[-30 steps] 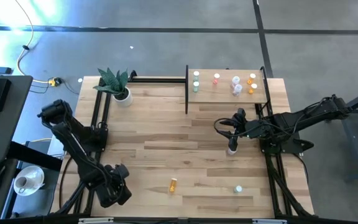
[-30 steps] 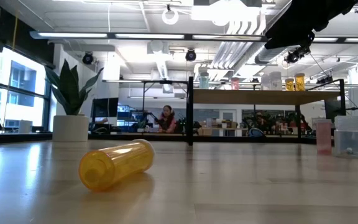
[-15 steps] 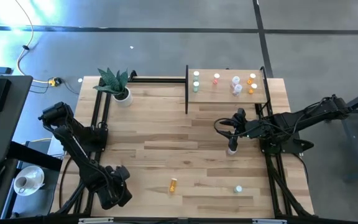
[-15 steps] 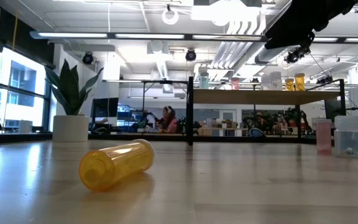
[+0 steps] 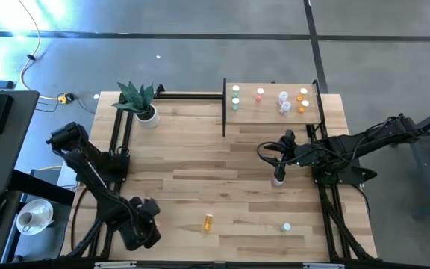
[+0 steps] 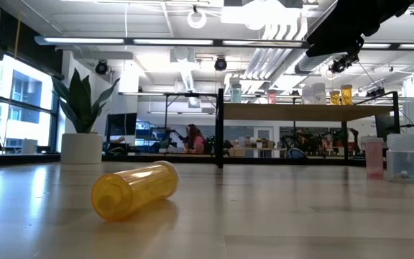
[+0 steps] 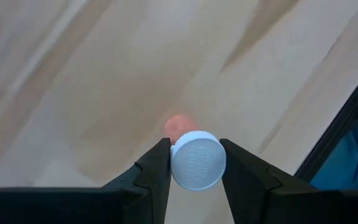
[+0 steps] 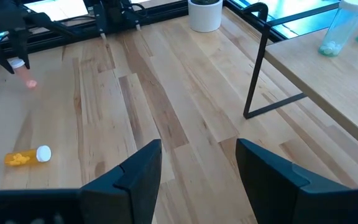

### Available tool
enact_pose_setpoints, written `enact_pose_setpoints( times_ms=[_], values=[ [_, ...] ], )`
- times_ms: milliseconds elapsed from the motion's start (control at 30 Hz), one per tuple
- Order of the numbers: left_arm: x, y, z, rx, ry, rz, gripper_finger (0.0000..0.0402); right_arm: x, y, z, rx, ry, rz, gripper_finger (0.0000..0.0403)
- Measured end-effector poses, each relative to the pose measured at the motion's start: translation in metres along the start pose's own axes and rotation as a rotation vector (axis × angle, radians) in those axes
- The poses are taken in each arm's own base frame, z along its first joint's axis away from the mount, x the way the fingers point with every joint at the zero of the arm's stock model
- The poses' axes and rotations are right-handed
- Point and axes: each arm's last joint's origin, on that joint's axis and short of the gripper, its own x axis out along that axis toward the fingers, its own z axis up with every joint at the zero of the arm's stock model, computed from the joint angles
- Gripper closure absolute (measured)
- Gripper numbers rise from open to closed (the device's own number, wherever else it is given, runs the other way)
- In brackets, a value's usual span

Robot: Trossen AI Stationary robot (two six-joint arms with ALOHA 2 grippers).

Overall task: Pick and place medicine bottles onto shelf by color
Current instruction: Put the bottom pink pill bottle on the shelf aligned with the other pink pill bottle

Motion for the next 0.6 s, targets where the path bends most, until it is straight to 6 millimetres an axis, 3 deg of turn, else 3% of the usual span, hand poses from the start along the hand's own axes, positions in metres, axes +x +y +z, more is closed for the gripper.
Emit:
enact_pose_setpoints(
  times_ms=[267,400,600],
  values=[
    [-0.011,0.006,0.061,0.138,-0.068,-0.033,0.0288,0.0,0.0,0.0,0.024,0.0,0.0,0.0205],
    [-0.02,0.016,0.107,0.197,-0.122,-0.05,0.0288,0.0,0.0,-0.001,0.045,0.009,-0.003,0.0205],
    [-0.053,0.026,0.186,0.284,-0.255,-0.083,0.0288,0.0,-0.003,-0.006,0.102,0.058,-0.028,0.0205]
  ],
)
